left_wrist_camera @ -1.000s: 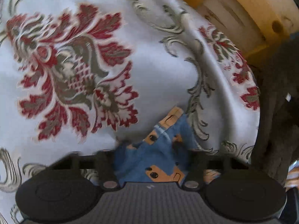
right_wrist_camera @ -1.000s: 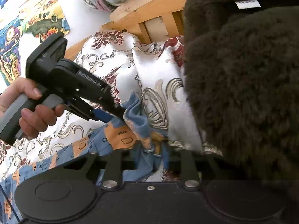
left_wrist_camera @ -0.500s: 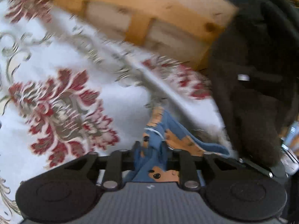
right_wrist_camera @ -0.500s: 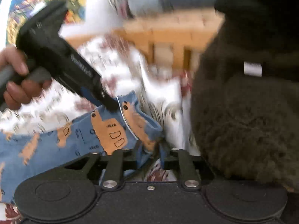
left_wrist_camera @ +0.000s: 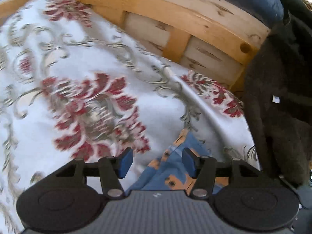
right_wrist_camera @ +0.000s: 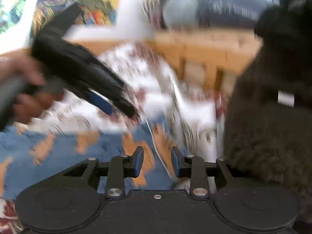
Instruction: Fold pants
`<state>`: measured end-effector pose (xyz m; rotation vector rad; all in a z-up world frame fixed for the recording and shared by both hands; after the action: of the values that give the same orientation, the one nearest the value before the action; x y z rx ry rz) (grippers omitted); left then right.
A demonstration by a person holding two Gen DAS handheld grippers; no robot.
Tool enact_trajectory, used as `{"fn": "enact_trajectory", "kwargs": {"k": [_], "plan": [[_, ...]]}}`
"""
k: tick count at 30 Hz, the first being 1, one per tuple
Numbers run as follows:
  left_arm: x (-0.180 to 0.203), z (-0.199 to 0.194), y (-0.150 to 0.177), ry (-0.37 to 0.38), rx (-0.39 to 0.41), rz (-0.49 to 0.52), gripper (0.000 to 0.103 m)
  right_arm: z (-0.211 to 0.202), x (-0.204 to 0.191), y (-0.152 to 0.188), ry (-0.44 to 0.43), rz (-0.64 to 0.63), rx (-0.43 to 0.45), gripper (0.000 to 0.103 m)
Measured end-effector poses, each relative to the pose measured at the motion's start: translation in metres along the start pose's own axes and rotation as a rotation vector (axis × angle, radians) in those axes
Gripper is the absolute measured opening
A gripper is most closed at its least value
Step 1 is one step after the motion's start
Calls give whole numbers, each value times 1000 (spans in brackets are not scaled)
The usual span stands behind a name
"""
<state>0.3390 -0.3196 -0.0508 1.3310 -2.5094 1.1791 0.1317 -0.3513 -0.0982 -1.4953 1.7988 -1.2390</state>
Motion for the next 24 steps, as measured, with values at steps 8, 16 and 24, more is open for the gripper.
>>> {"fn": "enact_trajectory", "kwargs": {"k": [8,16,24], "plan": [[-64,-40,48,-267,48,-96,61,-23,-11,-14,-117,14,93,55],[-135,-165,122,-289,137,-144,86,-5,-121,-70,-551,-217,103,79],[-201,-232,221,-354,44,-225,87,52,-225,-107,-882,-321,-48,78]]}}
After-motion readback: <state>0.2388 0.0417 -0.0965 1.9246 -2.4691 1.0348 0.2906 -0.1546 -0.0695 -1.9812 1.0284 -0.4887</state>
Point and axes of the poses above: each gripper's, at about its wrist camera, not at the fingertips, and z roughly the way its jaws point, x to its right, y to its underside, the point moved 8 cm from there along z, roughly the way its jaws point, and after that the axes turned 9 degrees about -z, right-handed, at the moved point
